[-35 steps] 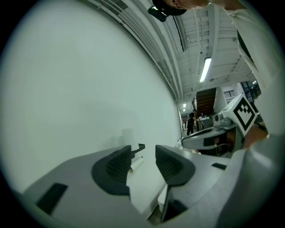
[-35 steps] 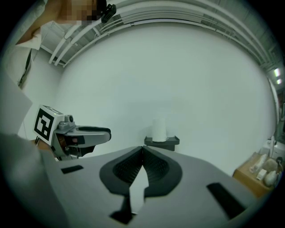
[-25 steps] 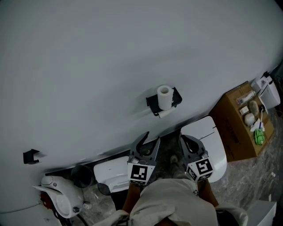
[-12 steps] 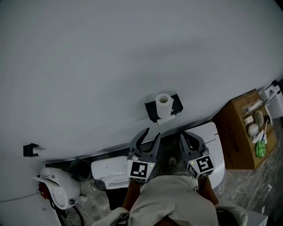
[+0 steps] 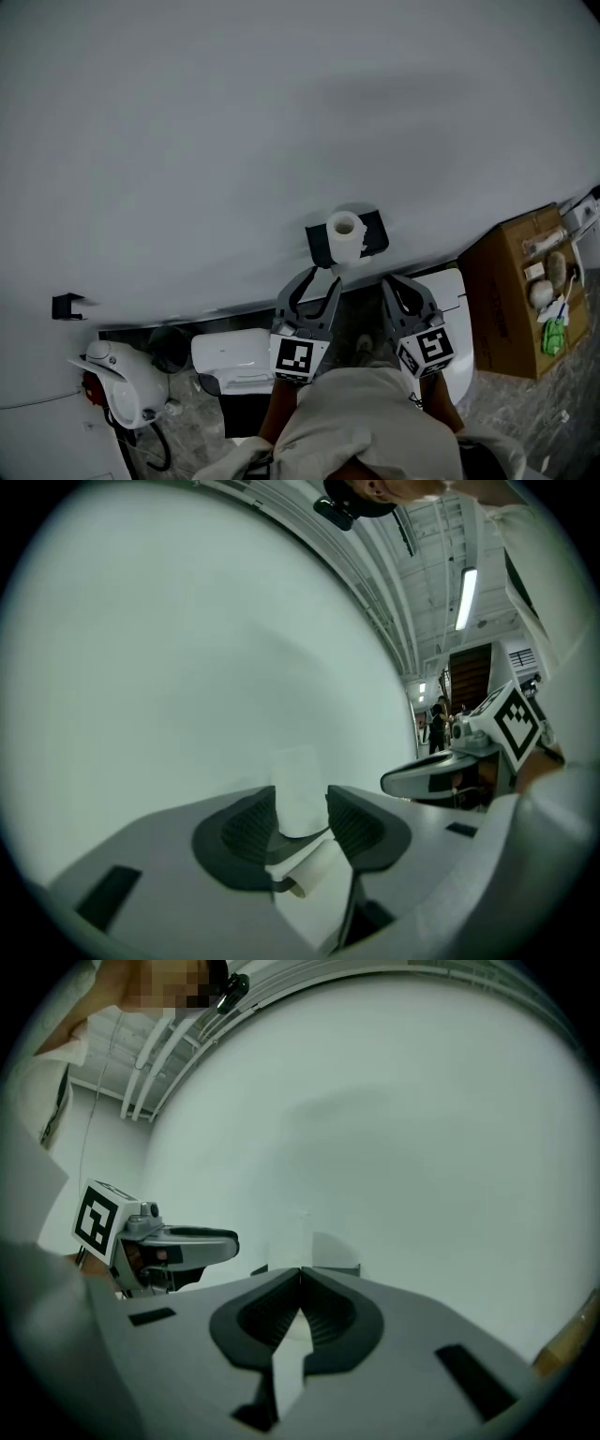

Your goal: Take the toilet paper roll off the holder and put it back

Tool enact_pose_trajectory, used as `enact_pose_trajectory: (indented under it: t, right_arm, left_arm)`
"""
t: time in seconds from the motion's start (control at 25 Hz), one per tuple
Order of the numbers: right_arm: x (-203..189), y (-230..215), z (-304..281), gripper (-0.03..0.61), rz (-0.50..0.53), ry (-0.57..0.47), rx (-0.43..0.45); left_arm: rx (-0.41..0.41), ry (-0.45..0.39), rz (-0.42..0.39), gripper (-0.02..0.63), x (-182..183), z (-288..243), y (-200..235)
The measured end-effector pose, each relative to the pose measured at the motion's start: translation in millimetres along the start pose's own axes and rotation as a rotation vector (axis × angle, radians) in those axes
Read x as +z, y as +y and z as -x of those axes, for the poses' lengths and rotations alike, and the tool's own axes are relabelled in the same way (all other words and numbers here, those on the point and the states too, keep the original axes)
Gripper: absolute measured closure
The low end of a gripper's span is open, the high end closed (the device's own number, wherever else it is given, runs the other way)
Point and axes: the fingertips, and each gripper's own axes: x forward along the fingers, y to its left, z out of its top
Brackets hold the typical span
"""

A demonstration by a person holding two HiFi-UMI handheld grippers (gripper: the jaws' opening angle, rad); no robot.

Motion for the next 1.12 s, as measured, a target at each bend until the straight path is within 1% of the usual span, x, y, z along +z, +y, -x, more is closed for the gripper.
enact_pose_trajectory:
  t: [0.44,0.76,0.88,1.12]
  right_arm:
    - [0.7,-20.4,-20.3,0.581,0.000,0.005,0.069]
    - [3.9,-30.0,-33.8,0.581,-0.005,0.002,0.108]
    - [3.3,-33.9,-37.3,0.581,-0.008,0.002,0.120]
    - [3.1,-39.9,-41.6,0.581,-0.009,0.004,0.140]
  left_arm:
    - [0.048,0.024,0.008,0.428,-1.6,-25.2,4.6]
    - [0.059,0.031,0.028,0.361,0.3,-40.9,6.2]
    - [0.062,0.023,0.023,0.340,2.1,-46.3,7.0]
    - [0.059,0.056,0.033,0.313,-1.9,-55.5,3.5]
